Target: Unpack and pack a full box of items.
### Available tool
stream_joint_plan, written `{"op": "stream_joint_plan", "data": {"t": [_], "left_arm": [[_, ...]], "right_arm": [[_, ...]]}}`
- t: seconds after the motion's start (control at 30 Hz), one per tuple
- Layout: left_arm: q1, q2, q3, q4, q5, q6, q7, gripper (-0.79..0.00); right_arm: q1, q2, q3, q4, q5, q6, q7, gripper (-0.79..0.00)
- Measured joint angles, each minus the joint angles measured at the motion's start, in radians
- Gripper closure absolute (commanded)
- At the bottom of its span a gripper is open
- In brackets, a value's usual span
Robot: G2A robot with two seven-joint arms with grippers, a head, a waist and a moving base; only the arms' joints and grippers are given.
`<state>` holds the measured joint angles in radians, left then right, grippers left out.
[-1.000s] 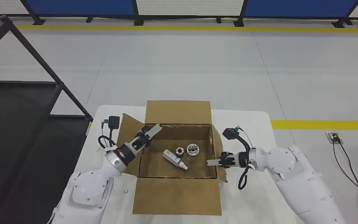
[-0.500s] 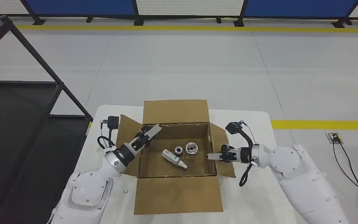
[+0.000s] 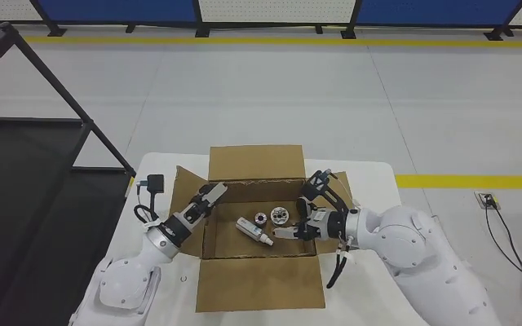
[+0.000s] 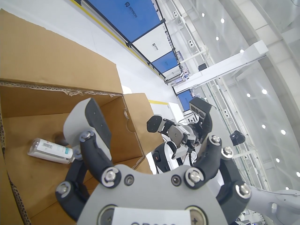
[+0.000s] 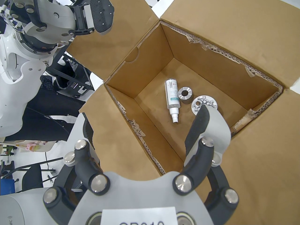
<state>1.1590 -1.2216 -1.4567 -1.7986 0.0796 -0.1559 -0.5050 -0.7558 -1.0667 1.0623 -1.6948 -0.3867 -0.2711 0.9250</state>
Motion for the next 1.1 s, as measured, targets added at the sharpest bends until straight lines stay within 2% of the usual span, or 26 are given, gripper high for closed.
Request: {"op": "stream_joint_plan", "data": {"t": [0.33,0.5,0.6,0.77,0.83,1.1], "left_arm": [[0.032,0.003,-0.019,0.005,-0.034,-0.019,0.032,-0.785],[0.023,0.004,-0.010,0.013,-0.040,-0.022,0.030,-0.785],[0.023,0.005,-0.009,0.006,-0.038,-0.022,0.027,-0.785],[0.043,0.008,-0.026,-0.001,-0.048,-0.032,0.033,-0.785],[0.056,0.009,-0.035,-0.007,-0.061,-0.041,0.036,-0.785],[0.099,0.014,-0.063,-0.036,-0.083,-0.059,0.038,-0.785]], "right_arm": [[-0.002,0.000,0.001,0.000,0.000,-0.001,0.000,-0.785],[0.039,-0.015,-0.082,0.026,-0.008,-0.040,0.060,-0.785],[0.117,-0.037,-0.162,0.066,-0.058,-0.022,0.083,-0.785],[0.252,-0.091,-0.326,0.146,-0.228,0.100,0.100,-0.785],[0.307,-0.119,-0.392,0.194,-0.276,0.119,0.115,-0.785],[0.461,-0.227,-0.551,0.430,-0.303,0.172,0.111,-0.785]]}}
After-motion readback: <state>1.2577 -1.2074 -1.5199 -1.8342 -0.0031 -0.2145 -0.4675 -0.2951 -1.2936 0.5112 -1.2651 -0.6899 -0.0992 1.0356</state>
